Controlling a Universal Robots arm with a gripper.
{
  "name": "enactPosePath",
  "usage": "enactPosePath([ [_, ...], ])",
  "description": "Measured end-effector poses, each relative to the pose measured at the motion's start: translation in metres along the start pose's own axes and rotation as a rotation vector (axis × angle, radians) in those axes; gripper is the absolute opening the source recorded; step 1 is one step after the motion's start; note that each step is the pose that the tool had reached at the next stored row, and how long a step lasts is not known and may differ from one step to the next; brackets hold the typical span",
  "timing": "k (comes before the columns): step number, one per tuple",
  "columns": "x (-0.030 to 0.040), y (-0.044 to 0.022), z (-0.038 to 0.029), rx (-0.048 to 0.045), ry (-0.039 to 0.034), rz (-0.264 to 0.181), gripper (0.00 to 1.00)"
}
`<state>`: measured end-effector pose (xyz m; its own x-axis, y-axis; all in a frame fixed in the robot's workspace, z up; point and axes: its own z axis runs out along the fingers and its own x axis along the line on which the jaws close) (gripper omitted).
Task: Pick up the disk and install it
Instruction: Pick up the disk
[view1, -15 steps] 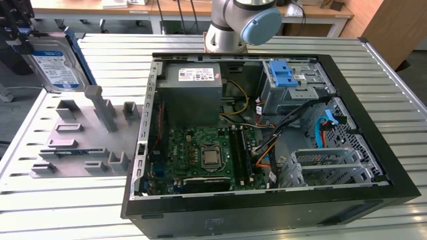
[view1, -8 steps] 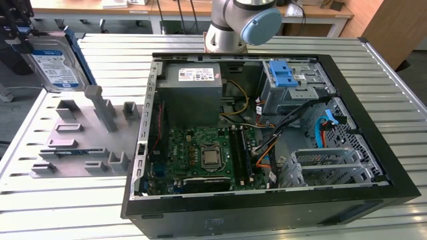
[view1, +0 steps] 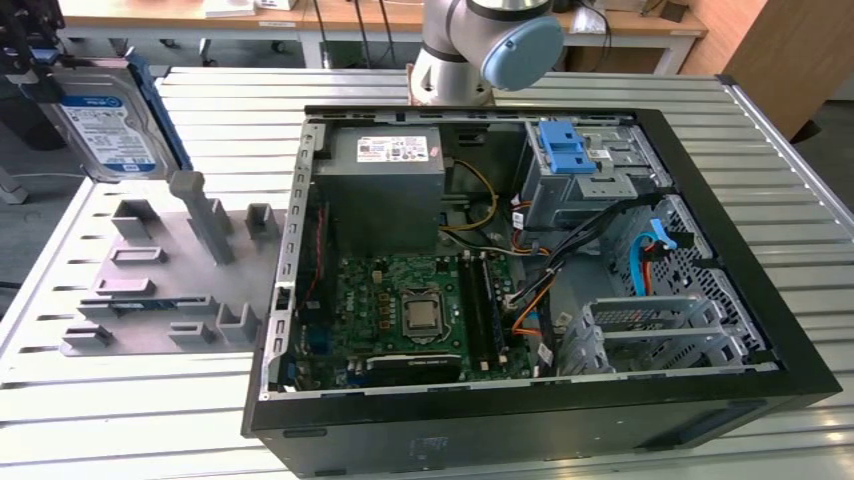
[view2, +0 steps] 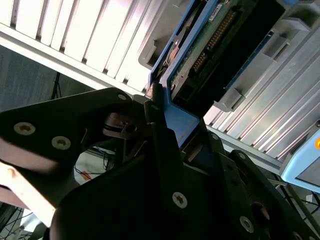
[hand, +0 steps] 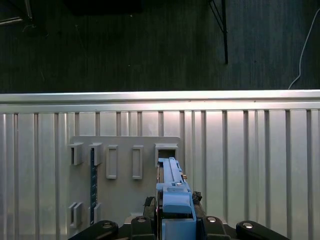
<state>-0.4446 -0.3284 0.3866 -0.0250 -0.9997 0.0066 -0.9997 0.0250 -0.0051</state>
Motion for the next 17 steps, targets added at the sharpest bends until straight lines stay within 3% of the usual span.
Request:
enactPosePath([
  [17,0.0,0.0,-0.0046,0.0,0.0,0.0,0.36],
])
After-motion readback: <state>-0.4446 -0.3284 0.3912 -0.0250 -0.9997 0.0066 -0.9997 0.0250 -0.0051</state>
